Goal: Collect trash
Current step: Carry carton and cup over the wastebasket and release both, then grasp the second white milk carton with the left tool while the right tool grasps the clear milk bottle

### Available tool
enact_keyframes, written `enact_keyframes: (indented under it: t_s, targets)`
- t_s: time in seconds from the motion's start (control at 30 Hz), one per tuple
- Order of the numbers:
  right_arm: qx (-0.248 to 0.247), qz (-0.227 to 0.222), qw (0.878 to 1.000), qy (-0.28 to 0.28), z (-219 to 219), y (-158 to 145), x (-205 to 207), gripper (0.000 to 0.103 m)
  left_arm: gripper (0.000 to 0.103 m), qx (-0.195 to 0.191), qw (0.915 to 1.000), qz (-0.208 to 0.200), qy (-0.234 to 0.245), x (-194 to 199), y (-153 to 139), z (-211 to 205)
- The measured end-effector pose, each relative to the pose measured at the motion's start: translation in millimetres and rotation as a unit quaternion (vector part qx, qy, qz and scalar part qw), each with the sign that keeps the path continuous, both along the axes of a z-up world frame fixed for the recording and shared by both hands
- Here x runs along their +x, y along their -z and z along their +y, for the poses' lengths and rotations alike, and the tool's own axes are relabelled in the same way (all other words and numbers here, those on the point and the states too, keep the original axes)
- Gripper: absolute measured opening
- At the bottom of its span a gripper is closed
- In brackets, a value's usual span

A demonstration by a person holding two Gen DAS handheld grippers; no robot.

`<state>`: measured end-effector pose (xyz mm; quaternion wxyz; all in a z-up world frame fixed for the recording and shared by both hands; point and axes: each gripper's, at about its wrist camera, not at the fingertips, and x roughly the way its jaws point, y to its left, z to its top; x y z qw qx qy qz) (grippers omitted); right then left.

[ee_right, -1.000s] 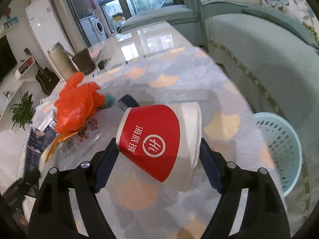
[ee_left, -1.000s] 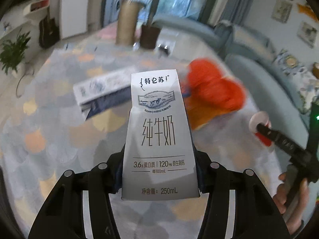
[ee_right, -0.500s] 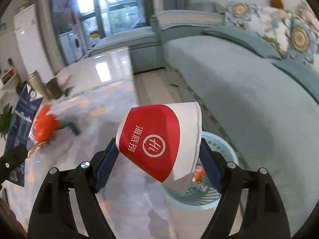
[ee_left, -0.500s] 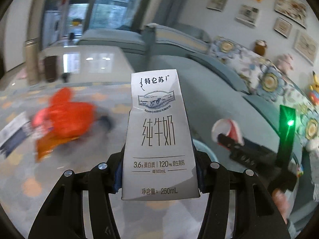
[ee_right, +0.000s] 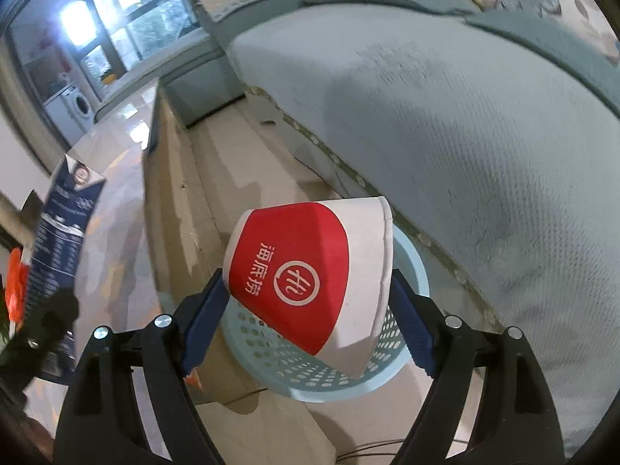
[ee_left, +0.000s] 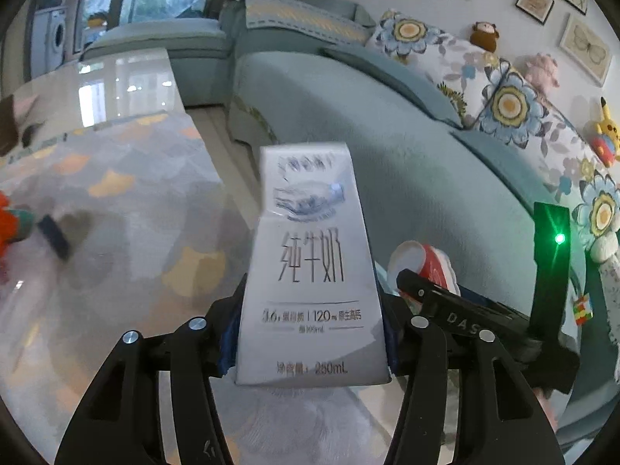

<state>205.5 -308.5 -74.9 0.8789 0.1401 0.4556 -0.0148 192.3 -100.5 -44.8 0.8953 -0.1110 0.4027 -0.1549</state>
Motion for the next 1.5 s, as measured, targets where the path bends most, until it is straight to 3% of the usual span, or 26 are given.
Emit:
enact_keyframes:
  t_s: [0.1, 0.43, 0.7, 0.93, 1.17, 1.3, 1.5]
  targets:
    - [0.003, 0.009, 1.0, 0.009, -8, 4, 8, 0.078, 0.067, -0.001, 1.0, -0.001, -0.004, 4, 6, -1]
    - [0.011, 0.001, 1.0, 0.016, -11, 2, 1, 0.078, 0.068, -0.012, 0.9999, -0.008, -0.006, -8, 5, 9]
    - [0.006, -0.069, 0.998, -0.004, 6, -30, -16, 0.078, 0.068, -0.02, 0.9983, -0.05, -0.02, -36, -25, 39]
    - [-0.017, -0.159, 0.986, -0.057, 62, -73, -43, 0.078, 0.068, -0.008, 0.9917, -0.106, -0.072, -77, -70, 110]
    - [-0.03, -0.188, 0.972, -0.134, 161, -91, -66, 0.078, 0.072, 0.024, 0.9778, -0.115, -0.173, -103, -90, 216]
    - [-0.015, -0.174, 0.966, -0.19, 224, -88, -74, 0.078, 0.081, 0.059, 0.9671, -0.101, -0.226, -111, -90, 273]
    - [-0.032, -0.14, 0.954, -0.265, 306, -63, -90, 0.078, 0.082, 0.081, 0.9544, -0.051, -0.283, -115, -68, 372]
